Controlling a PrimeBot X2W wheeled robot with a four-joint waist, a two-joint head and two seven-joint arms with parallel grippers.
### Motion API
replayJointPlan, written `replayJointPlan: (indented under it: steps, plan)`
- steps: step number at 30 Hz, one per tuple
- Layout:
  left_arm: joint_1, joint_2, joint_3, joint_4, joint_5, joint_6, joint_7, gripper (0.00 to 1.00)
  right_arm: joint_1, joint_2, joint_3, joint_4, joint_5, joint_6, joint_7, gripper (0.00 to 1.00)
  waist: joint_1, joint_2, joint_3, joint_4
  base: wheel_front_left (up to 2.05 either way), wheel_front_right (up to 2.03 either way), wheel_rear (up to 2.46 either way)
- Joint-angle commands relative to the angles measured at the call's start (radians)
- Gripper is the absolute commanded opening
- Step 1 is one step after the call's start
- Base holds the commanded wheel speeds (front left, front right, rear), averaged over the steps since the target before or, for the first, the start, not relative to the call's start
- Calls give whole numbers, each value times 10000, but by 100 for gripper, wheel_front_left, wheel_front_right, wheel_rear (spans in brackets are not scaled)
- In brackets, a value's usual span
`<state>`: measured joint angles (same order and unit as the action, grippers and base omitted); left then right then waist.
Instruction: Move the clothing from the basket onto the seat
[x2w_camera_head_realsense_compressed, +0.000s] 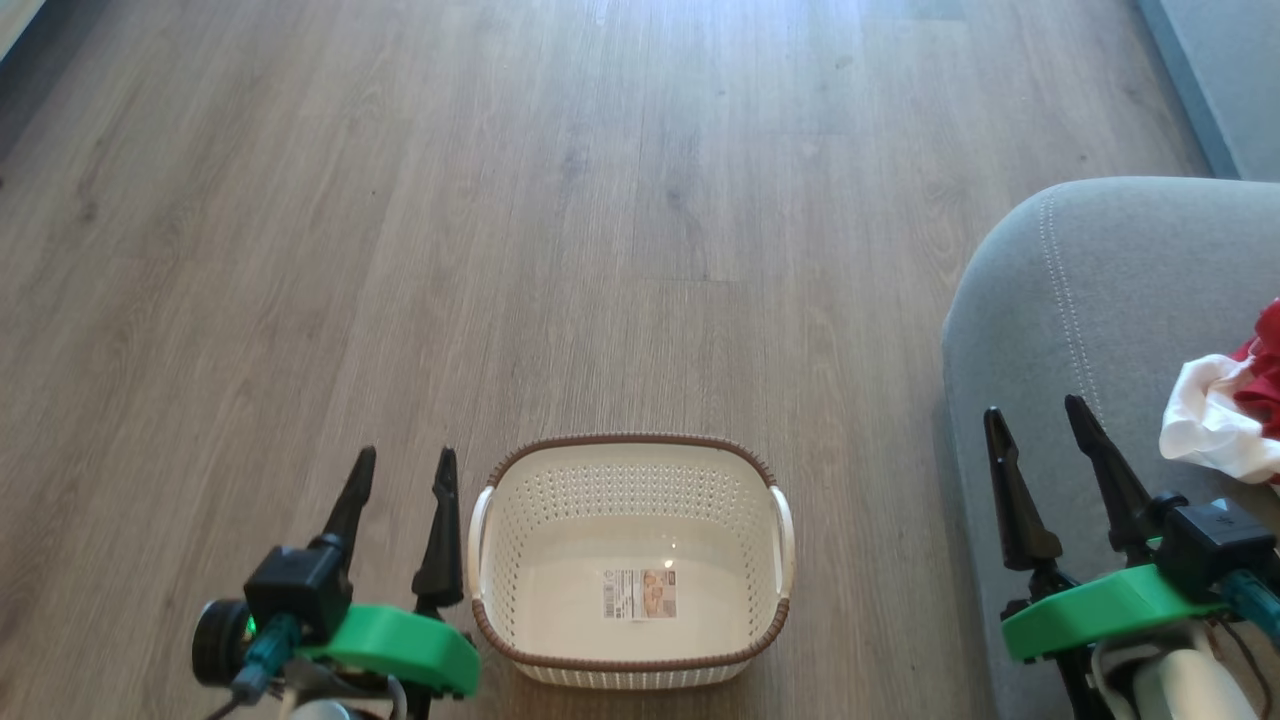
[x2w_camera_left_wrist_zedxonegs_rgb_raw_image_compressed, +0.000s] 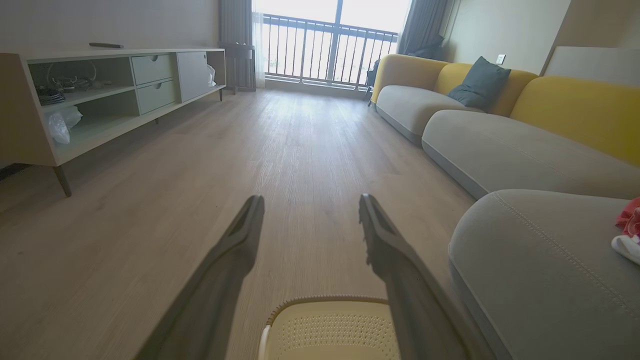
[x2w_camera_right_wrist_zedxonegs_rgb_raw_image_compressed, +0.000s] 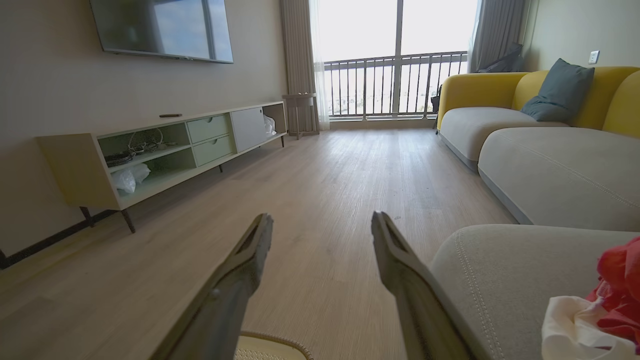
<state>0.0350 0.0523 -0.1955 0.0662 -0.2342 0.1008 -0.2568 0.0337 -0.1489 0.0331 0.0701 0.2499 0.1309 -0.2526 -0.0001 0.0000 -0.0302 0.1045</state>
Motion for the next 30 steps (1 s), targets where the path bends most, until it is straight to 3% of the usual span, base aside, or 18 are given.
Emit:
replayJointPlan:
  steps: [1,15,30]
  plan:
    - [-213,-20,336,-263,113,-37,-49,100,-214,4,146,-293,-113,-2,-91,100,1,0,-7,-29,0,0,0]
    - [-194,-20,310,-298,14,-409,-49,100,-150,102,42,-264,-253,-2,-91,100,1,0,80,-69,0,0,0]
    - [-268,-20,241,-309,-30,-407,-49,100,-316,3,149,-178,-251,-2,-91,100,1,0,247,-212,0,0,0]
